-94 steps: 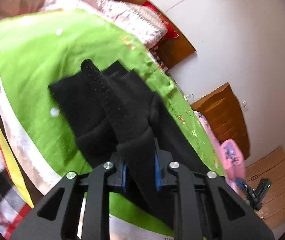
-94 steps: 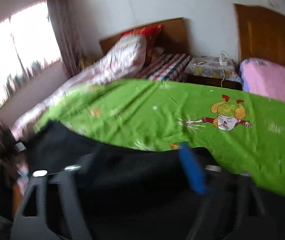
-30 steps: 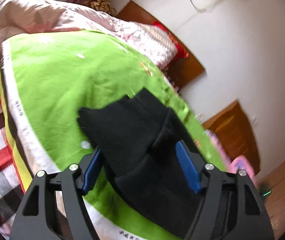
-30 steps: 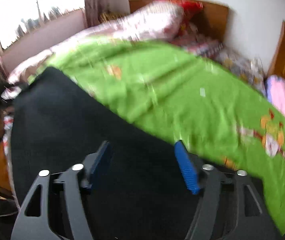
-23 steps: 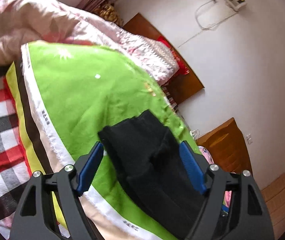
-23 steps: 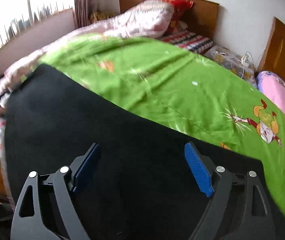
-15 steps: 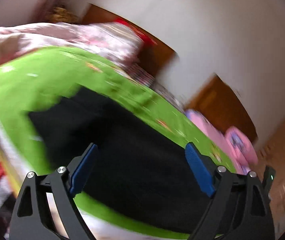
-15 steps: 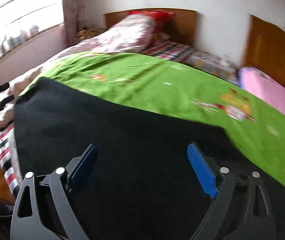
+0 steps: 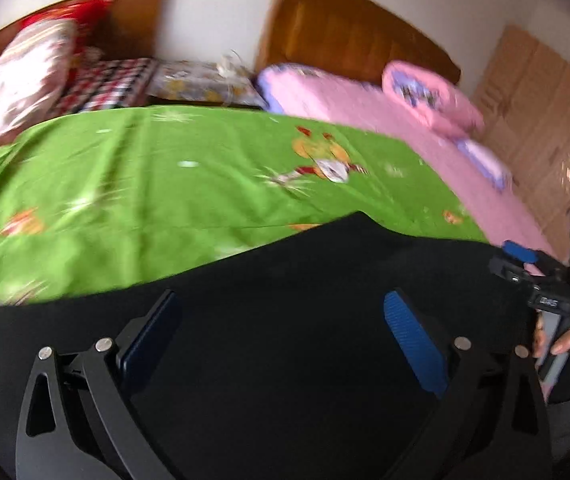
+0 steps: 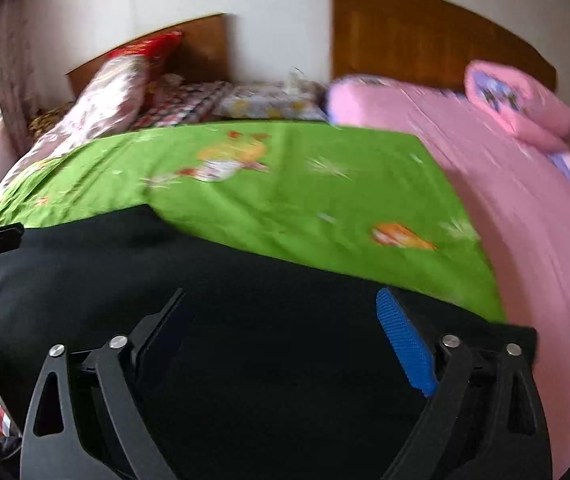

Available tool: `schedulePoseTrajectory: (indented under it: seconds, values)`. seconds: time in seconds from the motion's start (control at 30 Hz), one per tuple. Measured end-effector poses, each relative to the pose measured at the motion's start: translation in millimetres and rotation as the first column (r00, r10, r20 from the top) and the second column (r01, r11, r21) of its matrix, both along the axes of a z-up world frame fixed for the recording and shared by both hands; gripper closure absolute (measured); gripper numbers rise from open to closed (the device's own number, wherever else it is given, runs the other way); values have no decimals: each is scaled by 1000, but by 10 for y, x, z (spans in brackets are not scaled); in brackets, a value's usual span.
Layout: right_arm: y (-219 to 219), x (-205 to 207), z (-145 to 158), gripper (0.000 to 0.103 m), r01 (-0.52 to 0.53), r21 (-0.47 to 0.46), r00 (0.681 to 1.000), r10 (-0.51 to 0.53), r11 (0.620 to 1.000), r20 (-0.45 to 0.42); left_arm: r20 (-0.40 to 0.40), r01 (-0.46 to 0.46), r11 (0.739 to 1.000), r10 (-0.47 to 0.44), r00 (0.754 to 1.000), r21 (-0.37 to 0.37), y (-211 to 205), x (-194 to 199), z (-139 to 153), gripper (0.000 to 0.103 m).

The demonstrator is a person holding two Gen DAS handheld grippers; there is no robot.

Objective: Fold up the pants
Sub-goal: 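Open both tools and withdraw them from the folded pants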

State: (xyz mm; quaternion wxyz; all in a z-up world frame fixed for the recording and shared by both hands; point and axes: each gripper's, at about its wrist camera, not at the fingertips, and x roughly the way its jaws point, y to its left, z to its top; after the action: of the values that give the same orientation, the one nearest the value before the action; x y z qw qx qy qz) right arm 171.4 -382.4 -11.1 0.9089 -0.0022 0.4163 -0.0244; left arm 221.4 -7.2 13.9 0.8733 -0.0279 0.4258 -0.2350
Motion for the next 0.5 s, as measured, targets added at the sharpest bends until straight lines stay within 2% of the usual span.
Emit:
schedulePoseTrajectory:
  seconds: [0.03, 0.07, 0.1, 0.13, 0.23, 0.27, 0.33, 0.37, 0.43, 0.5]
  values:
    - [-137, 4, -173, 11, 57, -82, 995, -63, 995, -76, -18, 2, 1000, -2, 1000, 24, -112, 92, -80, 2]
    - [-197, -13, -262, 11, 63, -99, 991, -74, 993, -111, -39, 3, 999, -1, 999, 43, -227, 156, -172, 2]
    - [-295, -91, -319, 10, 37, -40, 993, -42, 998, -107, -55, -3, 997, 8, 998, 75, -343, 251, -281, 2]
    - [-342, -158, -311, 10, 24, -14, 995, -25, 1000, -100, -27, -21, 993, 24, 999, 118, -410, 281, -319, 2]
    - [-376, -346, -209, 11, -18, -22, 996, 16, 1000, -90, 5, -27, 967, 26, 1000, 252, -683, 382, -378, 2]
    - [-356, -407, -137, 11, -12, -28, 998, 10, 1000, -65, 19, -41, 966, 38, 999, 256, -708, 378, -344, 2]
    - [-302, -538, -1, 10, 6, -71, 1000, -7, 997, -7, 61, -38, 979, 26, 998, 201, -801, 271, -203, 2]
    - [-199, -608, 81, 10, -22, -56, 999, 23, 998, 25, 71, -2, 985, -10, 997, 171, -894, 206, -153, 2]
    - [-41, -681, 151, 10, -100, -4, 993, 100, 995, 66, 81, 78, 982, -93, 992, 172, -1124, 93, -132, 2]
    - [228, -733, 125, 10, -199, 19, 978, 197, 980, 62, 55, 182, 959, -198, 979, 217, -1434, 6, -263, 2]
